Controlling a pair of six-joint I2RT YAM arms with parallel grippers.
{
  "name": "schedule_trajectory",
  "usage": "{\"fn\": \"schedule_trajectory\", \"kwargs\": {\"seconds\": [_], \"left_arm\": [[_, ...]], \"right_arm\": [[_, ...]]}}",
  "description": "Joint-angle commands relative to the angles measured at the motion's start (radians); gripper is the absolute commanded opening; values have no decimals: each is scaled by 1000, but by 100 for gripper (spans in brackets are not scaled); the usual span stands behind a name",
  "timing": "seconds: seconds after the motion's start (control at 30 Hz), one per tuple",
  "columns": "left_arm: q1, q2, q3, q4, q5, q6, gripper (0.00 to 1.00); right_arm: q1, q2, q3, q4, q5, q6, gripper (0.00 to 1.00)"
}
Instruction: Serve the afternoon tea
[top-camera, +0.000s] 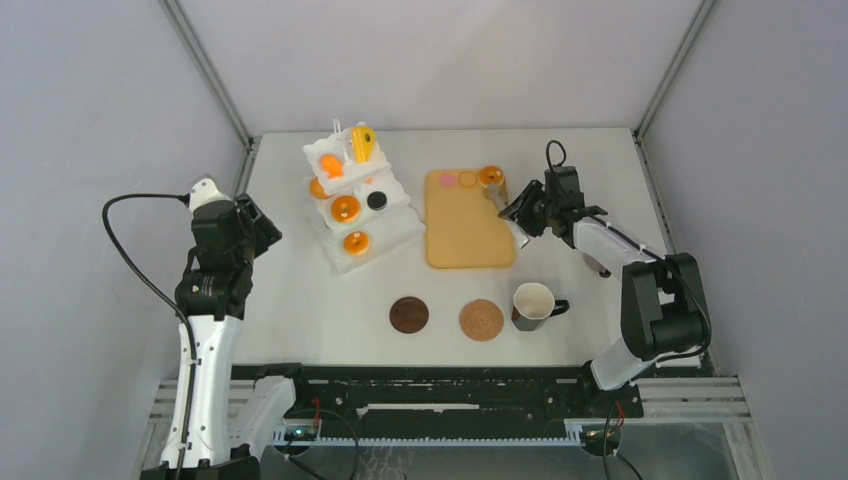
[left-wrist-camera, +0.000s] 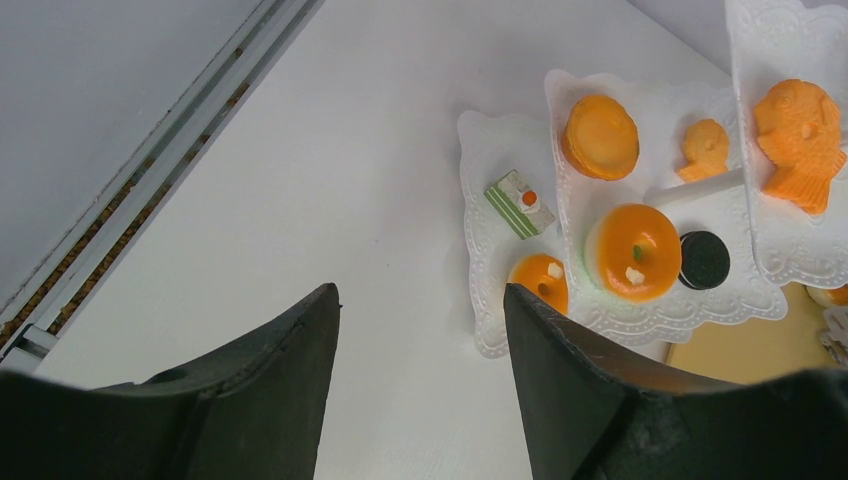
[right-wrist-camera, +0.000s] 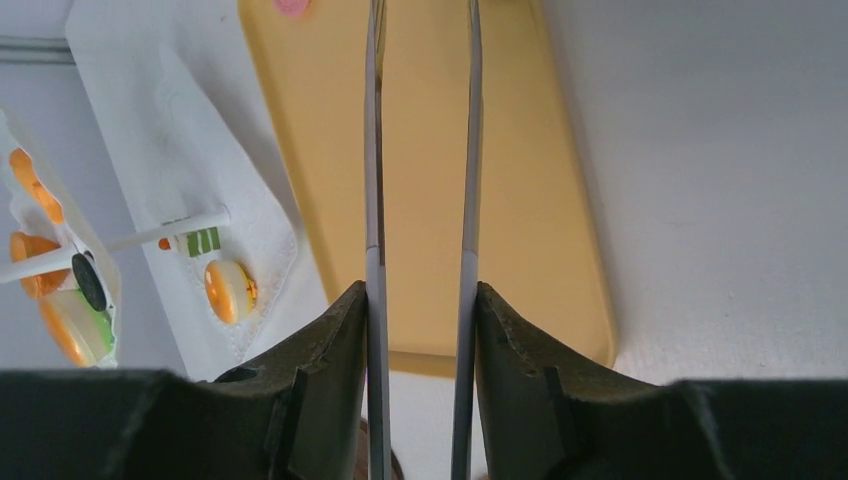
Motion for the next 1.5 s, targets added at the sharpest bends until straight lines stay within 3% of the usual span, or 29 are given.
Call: {"fn": "schedule_trajectory", "kwargs": {"seconds": [0.0,0.27,0.6,0.67,0.83,1.0,1.2,1.33,1.47], "left_arm": [[7,5,16,31,10,6,66],[6,25,20,42,19,3,66],[7,45,26,49,27,-3,66],[7,46,26,49,24,-2,66],[6,45,24,47,17,1,66],[7,37,21,44,7,3,66],[7,27,3,47,15,3,66],[8,26,5,53,23,6,66],[7,18,7,51,24,5,66]], "right_arm": [[-28,-8,51,82,-11,32,48],[-65,43,51,153,-101,81,52],[-101,125,51,254,-186,160,51],[-101,128,52,267,-191,165,46],[-103,108,51,250,-192,157,22],[-103,24,27,208,-193,114,4],[-92,-98,-34,168,-227,65,0],[-51,-107,-29,167,-316,41,0],[18,-92,-11,167,-301,39,0]]}}
